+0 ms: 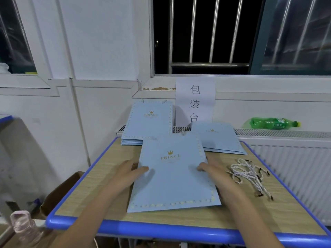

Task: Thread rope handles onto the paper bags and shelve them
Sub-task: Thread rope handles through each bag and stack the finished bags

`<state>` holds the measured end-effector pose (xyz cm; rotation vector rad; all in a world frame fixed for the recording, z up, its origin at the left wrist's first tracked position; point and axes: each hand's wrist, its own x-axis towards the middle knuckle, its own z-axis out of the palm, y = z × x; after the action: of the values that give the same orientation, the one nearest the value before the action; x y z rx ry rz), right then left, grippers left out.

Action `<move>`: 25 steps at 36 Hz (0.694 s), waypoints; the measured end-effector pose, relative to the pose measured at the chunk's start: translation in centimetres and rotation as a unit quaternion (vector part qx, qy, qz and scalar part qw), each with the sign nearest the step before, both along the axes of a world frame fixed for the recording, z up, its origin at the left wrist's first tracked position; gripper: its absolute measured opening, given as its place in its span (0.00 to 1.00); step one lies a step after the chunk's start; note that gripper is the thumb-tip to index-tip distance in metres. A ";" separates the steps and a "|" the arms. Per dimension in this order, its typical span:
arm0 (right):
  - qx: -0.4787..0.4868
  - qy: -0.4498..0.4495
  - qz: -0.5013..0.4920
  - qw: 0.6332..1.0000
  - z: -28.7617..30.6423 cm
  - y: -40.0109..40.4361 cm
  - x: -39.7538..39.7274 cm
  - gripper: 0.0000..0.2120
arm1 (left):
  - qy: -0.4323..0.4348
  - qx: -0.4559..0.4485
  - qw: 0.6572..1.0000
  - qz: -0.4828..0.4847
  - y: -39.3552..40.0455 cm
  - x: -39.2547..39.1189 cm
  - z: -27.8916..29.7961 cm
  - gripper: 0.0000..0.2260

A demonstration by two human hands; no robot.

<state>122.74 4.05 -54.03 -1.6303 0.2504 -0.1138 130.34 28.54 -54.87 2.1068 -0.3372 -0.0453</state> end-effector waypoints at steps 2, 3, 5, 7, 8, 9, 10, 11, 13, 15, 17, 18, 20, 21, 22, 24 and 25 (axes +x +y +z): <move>0.073 -0.027 0.034 0.996 0.7 -0.4 -0.2 0.16 | 0.049 -0.096 0.993 -0.053 0.6 -0.2 0.9 0.06; 0.078 -0.039 0.040 0.995 1.1 -0.7 0.0 0.18 | 0.074 -0.128 0.986 -0.073 1.0 -0.1 1.3 0.11; 0.090 -0.055 0.028 0.994 2.4 -1.2 0.5 0.16 | 0.132 -0.169 0.968 -0.129 1.4 -0.1 2.4 0.24; 0.138 -0.082 0.017 0.987 3.9 -1.4 1.2 0.09 | 0.180 -0.207 0.945 -0.180 1.5 0.0 3.8 0.26; 0.152 -0.082 0.019 0.985 4.6 -1.3 1.5 0.04 | 0.192 -0.224 0.937 -0.189 1.5 0.0 4.7 0.24; 0.159 -0.079 0.021 0.984 5.1 -1.5 1.9 0.10 | 0.196 -0.238 0.932 -0.191 1.3 0.1 5.6 0.20; 0.165 -0.071 0.030 0.983 5.8 -1.5 2.1 0.17 | 0.192 -0.248 0.933 -0.178 1.0 0.3 6.6 0.15; 0.171 -0.073 0.036 0.982 6.7 -1.3 2.4 0.16 | 0.176 -0.255 0.938 -0.153 0.9 0.9 7.3 0.10; 0.183 -0.103 0.034 0.977 8.1 -1.6 3.7 0.04 | 0.143 -0.281 0.946 -0.082 0.7 2.4 9.0 0.07; 0.177 -0.138 0.026 0.974 9.9 -1.4 5.3 0.08 | 0.105 -0.291 0.950 -0.032 0.7 4.2 10.8 0.08; 0.141 -0.184 0.011 0.973 11.2 -1.0 7.1 0.06 | 0.070 -0.295 0.953 -0.011 0.8 6.2 12.2 0.09; 0.117 -0.206 -0.001 0.971 11.8 -0.8 8.2 0.06 | 0.052 -0.297 0.953 -0.003 0.8 7.0 12.9 0.07; 0.084 -0.233 -0.044 0.968 12.8 -0.2 10.2 0.08 | 0.020 -0.309 0.951 0.010 0.6 9.1 14.0 0.06; 0.078 -0.245 -0.069 0.964 13.2 0.3 11.2 0.09 | 0.004 -0.319 0.948 0.017 0.6 10.1 14.4 0.06; 0.064 -0.260 -0.091 0.959 13.4 0.7 12.4 0.10 | -0.014 -0.325 0.945 0.025 0.4 11.0 14.6 0.07; 0.026 -0.281 -0.130 0.950 13.5 1.5 14.8 0.02 | -0.055 -0.326 0.942 0.052 0.1 13.3 14.4 0.12; 0.010 -0.281 -0.152 0.948 13.2 1.7 16.1 0.06 | -0.073 -0.324 0.940 0.075 -0.2 14.5 13.9 0.14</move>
<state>138.81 5.77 -40.85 -1.4630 0.0586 -0.7949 144.88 28.37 -40.95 1.4744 -0.2354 0.2787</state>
